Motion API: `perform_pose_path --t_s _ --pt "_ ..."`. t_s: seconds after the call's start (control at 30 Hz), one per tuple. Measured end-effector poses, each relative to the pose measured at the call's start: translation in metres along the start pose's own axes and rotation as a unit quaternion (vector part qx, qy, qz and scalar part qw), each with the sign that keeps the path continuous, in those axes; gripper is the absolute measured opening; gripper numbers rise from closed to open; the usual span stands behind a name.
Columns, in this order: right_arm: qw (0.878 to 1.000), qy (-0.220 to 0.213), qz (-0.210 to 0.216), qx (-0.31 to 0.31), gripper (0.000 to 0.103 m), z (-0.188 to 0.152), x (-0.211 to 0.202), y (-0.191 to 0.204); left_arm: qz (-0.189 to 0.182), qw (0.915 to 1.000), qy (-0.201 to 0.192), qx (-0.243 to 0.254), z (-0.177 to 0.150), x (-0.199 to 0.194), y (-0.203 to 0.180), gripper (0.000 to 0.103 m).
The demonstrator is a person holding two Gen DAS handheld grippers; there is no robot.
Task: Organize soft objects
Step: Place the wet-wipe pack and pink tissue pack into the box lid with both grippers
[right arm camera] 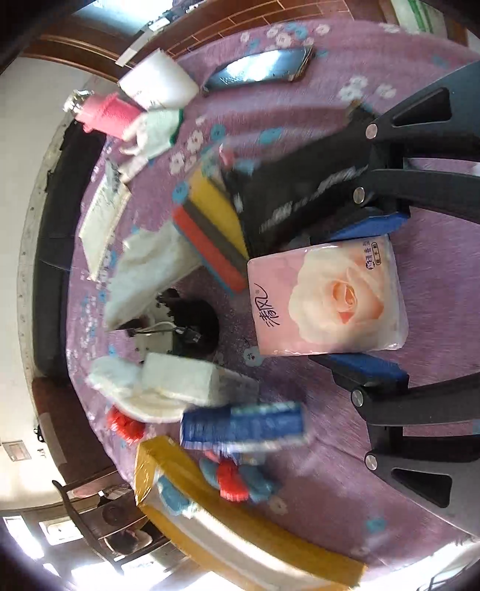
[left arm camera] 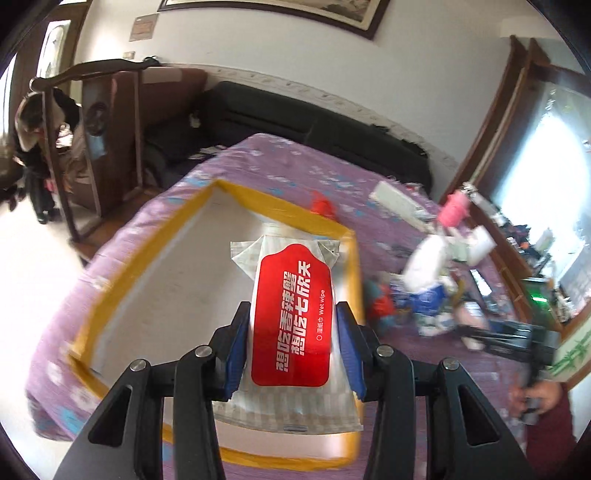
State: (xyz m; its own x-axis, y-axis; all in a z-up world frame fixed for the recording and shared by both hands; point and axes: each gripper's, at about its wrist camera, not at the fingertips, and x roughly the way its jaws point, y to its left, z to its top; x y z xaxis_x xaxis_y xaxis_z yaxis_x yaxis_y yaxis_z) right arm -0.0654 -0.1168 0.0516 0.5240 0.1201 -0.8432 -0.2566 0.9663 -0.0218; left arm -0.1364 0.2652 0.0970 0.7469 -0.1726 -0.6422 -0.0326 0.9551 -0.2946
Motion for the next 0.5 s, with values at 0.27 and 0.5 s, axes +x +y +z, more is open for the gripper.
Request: perform_pose_path --t_s 0.27,0.5 --pt "0.998 -0.024 0.051 -0.013 0.058 0.014 -0.046 0.034 0.014 0.9960 0.083 -0.031 0.060 0.083 0.051 0.044" --pt "0.994 -0.014 0.098 -0.040 0.058 0.040 -0.038 0.103 0.030 0.9946 0.080 -0.058 0.095 0.152 0.071 0.053"
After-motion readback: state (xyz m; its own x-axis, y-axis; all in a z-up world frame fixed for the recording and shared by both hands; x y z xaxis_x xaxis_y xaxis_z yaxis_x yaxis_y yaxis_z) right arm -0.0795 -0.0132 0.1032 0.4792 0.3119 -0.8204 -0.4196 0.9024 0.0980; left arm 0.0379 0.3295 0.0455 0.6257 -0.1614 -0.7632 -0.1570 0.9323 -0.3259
